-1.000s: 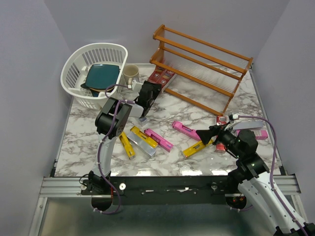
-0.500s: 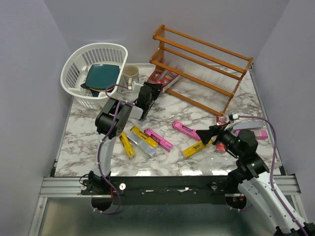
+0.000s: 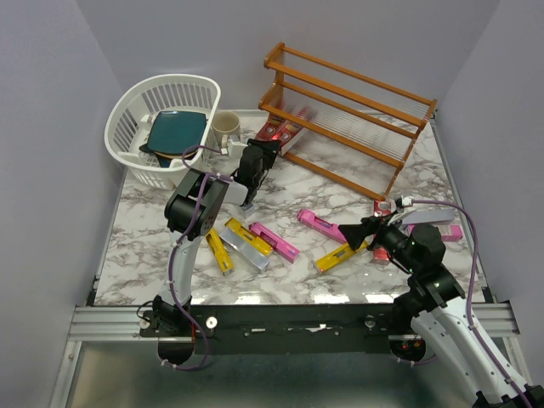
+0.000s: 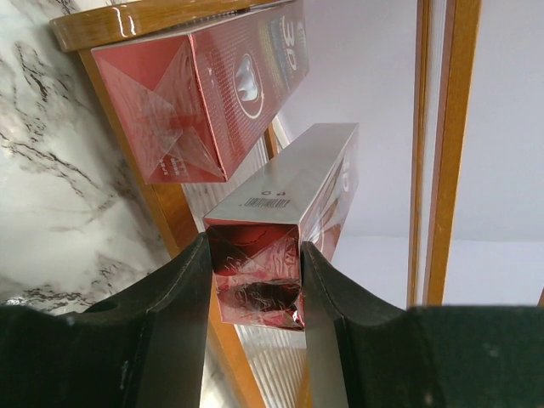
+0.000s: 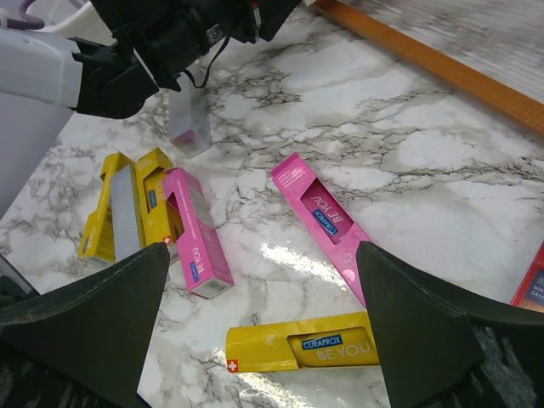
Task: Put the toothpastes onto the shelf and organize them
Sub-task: Adjust the toothpaste on the shelf.
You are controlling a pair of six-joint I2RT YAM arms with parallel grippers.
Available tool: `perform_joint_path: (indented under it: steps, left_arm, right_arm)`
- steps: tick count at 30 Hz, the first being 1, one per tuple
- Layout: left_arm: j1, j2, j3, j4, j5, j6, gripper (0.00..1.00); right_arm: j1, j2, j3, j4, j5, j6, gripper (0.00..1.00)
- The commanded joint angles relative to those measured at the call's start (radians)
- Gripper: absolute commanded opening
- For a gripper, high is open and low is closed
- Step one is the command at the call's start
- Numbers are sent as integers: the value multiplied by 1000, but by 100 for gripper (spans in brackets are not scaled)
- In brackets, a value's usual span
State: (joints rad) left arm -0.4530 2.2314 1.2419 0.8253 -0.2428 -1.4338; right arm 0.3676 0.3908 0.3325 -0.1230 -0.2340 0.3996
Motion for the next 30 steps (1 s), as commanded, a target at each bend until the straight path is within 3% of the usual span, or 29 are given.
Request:
perform_joint_path:
  steps: [1,15,25,30]
  left_arm:
    - [4,28,37,5,-99,-56,38]
    - [-7,66,116,-104,-162,-50,41]
    - [-16,71,111,-138,-231,-28,50]
    - [-21,68,107,-140,-246,-16,62]
  right_arm:
    - [7,2,-20,23,-5,-2,100]
    - [7,2,-21,25,-4,-2,100]
    - [7,5,-21,26,-5,-2,100]
    - [8,10,-23,29,-5,-1,100]
